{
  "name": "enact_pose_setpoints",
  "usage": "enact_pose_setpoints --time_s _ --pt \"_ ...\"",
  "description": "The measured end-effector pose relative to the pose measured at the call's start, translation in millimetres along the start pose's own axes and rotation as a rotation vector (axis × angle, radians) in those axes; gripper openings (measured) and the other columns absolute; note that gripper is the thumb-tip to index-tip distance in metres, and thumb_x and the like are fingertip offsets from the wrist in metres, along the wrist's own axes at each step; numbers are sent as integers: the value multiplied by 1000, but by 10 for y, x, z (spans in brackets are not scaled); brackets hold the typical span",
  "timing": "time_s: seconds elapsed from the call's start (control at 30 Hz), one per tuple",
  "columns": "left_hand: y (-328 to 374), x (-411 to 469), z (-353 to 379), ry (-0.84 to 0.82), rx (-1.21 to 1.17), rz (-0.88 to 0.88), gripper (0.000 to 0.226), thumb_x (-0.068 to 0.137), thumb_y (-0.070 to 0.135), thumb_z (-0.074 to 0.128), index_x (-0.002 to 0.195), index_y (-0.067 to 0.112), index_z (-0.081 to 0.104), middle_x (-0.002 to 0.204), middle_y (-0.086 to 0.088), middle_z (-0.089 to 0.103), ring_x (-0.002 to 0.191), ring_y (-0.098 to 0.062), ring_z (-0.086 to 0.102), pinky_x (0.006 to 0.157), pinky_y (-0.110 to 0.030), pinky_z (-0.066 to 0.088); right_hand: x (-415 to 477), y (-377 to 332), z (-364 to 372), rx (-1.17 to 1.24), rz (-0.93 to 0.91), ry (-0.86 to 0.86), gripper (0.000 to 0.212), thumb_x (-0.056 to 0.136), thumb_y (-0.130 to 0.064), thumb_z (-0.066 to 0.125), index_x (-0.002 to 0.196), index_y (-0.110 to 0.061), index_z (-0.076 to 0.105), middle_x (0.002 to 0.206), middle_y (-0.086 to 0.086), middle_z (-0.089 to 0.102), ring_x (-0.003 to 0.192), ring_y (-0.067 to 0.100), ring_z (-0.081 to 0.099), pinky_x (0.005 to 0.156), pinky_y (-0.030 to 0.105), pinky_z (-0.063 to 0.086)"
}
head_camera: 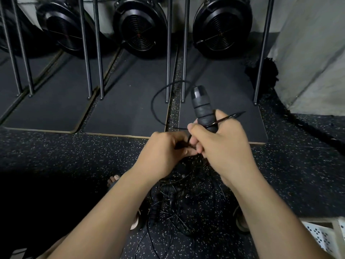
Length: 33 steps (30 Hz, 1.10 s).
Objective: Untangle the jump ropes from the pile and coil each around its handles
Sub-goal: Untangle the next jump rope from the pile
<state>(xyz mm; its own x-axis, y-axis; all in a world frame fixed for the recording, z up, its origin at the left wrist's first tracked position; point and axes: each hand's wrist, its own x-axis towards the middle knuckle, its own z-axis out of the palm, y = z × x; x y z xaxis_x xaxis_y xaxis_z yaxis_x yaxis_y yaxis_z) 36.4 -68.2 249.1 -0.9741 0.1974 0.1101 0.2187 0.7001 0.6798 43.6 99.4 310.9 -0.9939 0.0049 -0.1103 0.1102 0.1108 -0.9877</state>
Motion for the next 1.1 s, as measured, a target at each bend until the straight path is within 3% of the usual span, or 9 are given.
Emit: enact_pose_setpoints --time_s 0.17,0.3,0.4,0.5,0.63,0.77,0.9,1.0,1.1 --pt "-98 -10 156 -168 113 -90 16 86 48 84 88 35 76 78 15 74 73 -3 69 70 -33 58 -65 -326 -209 310 -61 -8 16 97 -5 72 88 -16 65 64 5 63 50 16 48 46 28 37" --pt "-27 -35 283 -233 134 -85 19 90 52 79 90 34 73 79 13 73 73 -8 69 69 -35 59 -108 -555 -338 557 -87 -5 19 99 -4 69 88 -15 58 63 3 57 48 14 44 46 27 35" --pt "-11 -8 309 -188 151 -40 20 93 51 77 89 31 74 85 12 72 77 -11 68 72 -37 58 -71 -587 -385 639 -98 64 19 100 -10 69 89 -14 55 62 2 55 48 13 44 47 27 36" --pt "-11 -2 315 -175 158 -47 21 92 51 77 91 30 77 86 10 73 78 -13 69 73 -37 59 12 -417 -381 492 -95 168 26 95 -27 82 96 -15 60 64 1 55 51 16 44 48 30 38" --pt "108 -15 267 -95 85 26 17 92 41 77 88 25 72 83 8 73 77 -13 66 71 -37 54 57 -18 -188 53 -15 149 44 77 -41 95 89 -15 62 59 -2 60 48 16 53 47 31 45" --pt "191 -20 154 73 72 137 9 90 24 68 86 29 63 72 17 55 69 -10 53 59 -33 40 27 319 -6 -279 34 119 50 78 -63 78 83 -19 55 66 4 68 58 28 66 57 49 58" --pt "124 -35 122 110 45 124 9 93 19 68 95 25 74 83 13 65 75 -10 62 64 -32 49 84 328 -16 -357 -6 102 37 91 -53 72 83 -20 59 66 2 72 59 25 68 61 47 58" --pt "55 -18 102 135 38 121 10 92 15 71 90 24 74 81 16 62 75 -9 62 65 -29 46 99 281 -7 -279 23 26 24 96 -36 75 92 -16 62 68 -2 76 52 13 66 53 33 52" --pt "14 1 102 128 46 121 2 92 26 73 92 26 75 84 17 62 80 -8 59 68 -28 43 96 304 -27 -220 54 3 18 95 -26 76 96 -14 63 70 1 75 51 11 62 51 29 48"
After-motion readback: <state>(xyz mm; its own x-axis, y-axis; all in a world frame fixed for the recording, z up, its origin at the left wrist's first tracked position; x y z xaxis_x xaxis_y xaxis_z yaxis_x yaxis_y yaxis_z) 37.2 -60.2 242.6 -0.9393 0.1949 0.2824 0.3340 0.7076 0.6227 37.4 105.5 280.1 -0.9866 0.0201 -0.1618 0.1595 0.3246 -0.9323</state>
